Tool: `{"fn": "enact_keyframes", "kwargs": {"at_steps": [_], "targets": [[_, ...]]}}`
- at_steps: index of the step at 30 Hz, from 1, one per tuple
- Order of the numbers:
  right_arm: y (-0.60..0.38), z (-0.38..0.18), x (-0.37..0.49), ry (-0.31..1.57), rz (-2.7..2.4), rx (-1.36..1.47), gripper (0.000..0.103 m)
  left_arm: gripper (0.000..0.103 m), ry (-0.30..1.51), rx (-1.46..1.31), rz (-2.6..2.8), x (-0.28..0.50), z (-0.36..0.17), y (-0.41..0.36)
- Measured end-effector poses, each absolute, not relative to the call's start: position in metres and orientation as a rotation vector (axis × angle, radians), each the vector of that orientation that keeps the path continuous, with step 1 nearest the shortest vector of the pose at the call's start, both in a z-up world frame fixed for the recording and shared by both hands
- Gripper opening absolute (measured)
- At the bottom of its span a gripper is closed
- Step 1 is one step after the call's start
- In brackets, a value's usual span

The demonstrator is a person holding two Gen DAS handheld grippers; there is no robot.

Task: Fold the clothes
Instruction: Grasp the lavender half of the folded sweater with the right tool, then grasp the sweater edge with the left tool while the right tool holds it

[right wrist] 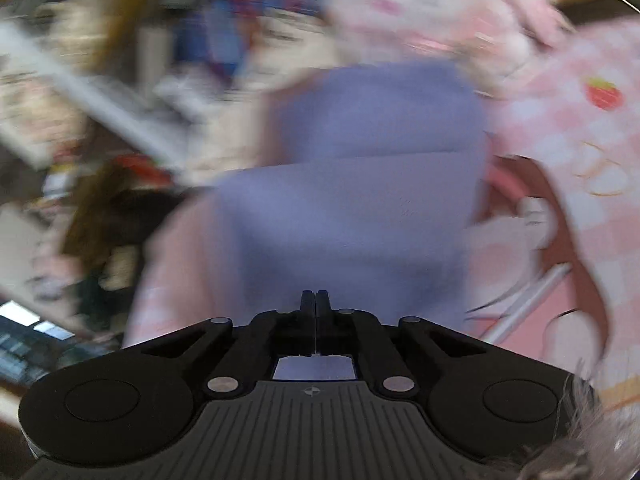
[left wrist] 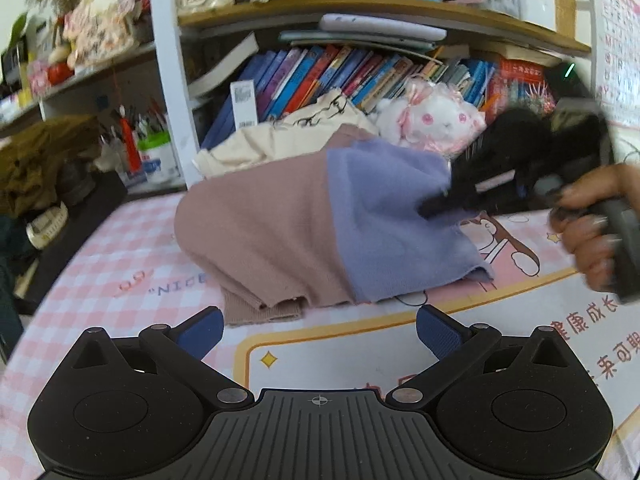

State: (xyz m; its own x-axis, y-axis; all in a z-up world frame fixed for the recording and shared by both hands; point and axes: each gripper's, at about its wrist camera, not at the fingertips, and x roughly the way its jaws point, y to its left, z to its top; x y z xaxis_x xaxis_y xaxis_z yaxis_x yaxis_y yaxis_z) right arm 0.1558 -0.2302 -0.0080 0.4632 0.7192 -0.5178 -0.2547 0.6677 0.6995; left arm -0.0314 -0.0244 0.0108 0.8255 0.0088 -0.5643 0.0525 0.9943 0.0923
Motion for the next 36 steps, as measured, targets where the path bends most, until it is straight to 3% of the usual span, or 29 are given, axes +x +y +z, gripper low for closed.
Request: {"fn": "enact_keyframes", "kwargs": {"at_steps": [6,8,11,13,15,19,23,27,31,33,36], "targets": [[-0.226,0.043,0.089,0.806,0.887,0.484,0.003,0.103,0.578,0.154,-0.042,-0.041,0.017,-0.069],[-0.239,0.042,0.090,0.810,0.833,0.418,0.010,0.103,0.573,0.163,-0.055,-0.046,0.018,-0.082],[-0.265,0.031,0.101,0.826,0.725,0.395,0.031,0.103,0.599,0.165,-0.065,-0.051,0.014,-0.092],[-0.275,0.018,0.118,0.839,0.682,0.395,0.056,0.103,0.607,0.184,-0.061,-0.057,0.013,-0.094],[-0.283,0.005,0.137,0.852,0.641,0.390,0.072,0.103,0.597,0.188,-0.029,-0.063,0.014,-0.090],[-0.272,-0.011,0.176,0.865,0.566,0.276,0.076,0.103,0.632,0.135,0.052,-0.072,0.014,-0.069],[-0.259,-0.023,0.211,0.852,0.457,0.219,0.088,0.103,0.660,0.109,0.134,-0.083,0.014,-0.049],[-0.240,-0.043,0.231,0.920,0.470,0.257,0.087,0.103,0.688,0.105,0.194,-0.086,0.013,-0.038],[-0.221,-0.048,0.207,0.961,0.557,0.239,0.039,0.103,0.673,0.097,0.224,-0.081,0.018,-0.032],[-0.227,-0.047,0.185,0.991,0.675,0.350,0.029,0.103,0.647,0.078,0.225,-0.080,0.020,-0.031],[-0.246,-0.034,0.156,0.965,0.819,0.560,0.024,0.103,0.637,0.050,0.212,-0.075,0.019,-0.033]]}}
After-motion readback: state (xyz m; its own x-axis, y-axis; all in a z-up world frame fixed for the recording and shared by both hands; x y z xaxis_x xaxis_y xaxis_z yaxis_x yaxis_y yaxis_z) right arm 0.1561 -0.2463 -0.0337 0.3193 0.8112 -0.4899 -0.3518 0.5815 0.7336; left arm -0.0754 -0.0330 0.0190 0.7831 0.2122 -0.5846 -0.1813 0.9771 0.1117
